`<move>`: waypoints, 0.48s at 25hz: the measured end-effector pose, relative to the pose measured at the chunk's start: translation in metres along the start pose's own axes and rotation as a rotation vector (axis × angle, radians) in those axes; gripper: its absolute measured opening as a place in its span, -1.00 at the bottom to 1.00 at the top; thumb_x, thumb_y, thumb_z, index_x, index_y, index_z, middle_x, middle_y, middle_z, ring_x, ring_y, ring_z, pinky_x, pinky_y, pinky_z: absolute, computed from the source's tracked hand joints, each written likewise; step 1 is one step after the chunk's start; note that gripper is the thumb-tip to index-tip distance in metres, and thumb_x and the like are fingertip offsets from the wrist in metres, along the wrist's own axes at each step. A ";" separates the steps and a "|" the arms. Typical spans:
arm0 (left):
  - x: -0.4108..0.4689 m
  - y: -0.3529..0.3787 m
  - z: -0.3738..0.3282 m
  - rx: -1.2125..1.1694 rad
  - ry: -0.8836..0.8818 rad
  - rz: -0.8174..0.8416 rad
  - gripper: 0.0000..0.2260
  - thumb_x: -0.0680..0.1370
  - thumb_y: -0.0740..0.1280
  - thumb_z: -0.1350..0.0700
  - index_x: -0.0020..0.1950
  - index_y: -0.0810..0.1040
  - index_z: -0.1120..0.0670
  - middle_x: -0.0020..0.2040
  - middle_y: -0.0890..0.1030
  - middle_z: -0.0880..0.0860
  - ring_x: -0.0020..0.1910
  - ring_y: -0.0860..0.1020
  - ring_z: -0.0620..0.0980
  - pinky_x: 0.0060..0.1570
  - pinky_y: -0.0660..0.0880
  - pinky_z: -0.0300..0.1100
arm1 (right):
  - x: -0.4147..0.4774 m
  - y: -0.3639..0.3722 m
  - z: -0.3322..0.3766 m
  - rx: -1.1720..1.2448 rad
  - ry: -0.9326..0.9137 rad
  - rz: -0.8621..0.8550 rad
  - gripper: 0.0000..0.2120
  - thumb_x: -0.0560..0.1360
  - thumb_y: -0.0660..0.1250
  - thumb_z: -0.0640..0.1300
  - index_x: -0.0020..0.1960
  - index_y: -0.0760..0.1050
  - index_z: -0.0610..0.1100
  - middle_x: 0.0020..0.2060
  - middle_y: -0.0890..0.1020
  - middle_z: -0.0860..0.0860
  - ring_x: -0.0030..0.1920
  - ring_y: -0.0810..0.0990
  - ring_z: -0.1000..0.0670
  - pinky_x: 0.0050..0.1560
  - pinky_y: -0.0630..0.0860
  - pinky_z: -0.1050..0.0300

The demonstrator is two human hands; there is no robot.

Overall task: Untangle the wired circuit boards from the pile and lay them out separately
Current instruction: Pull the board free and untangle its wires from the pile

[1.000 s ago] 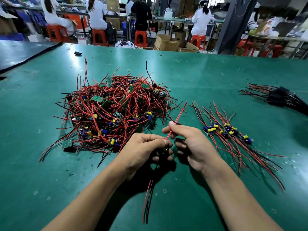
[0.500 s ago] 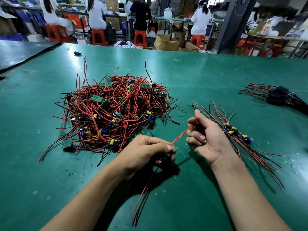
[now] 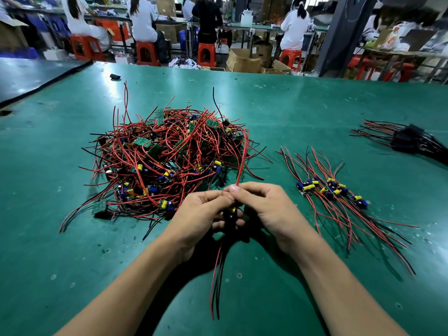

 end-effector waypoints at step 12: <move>-0.002 0.023 -0.001 0.366 0.079 0.196 -0.87 0.55 0.40 0.16 -0.13 0.73 0.15 -0.26 0.68 0.20 -0.26 0.54 0.07 -0.15 0.44 -0.12 | 0.010 -0.063 -0.005 0.548 0.117 -0.337 -0.72 0.60 0.32 -0.11 -0.21 0.57 -0.25 -0.44 0.34 0.03 -0.65 0.15 0.19 -0.69 0.07 0.36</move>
Point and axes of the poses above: each hand's wrist, its own x-axis towards the middle knuckle, its own y-axis out of the palm, z = x × y, the point moved 10 cm from there along x, towards the middle knuckle
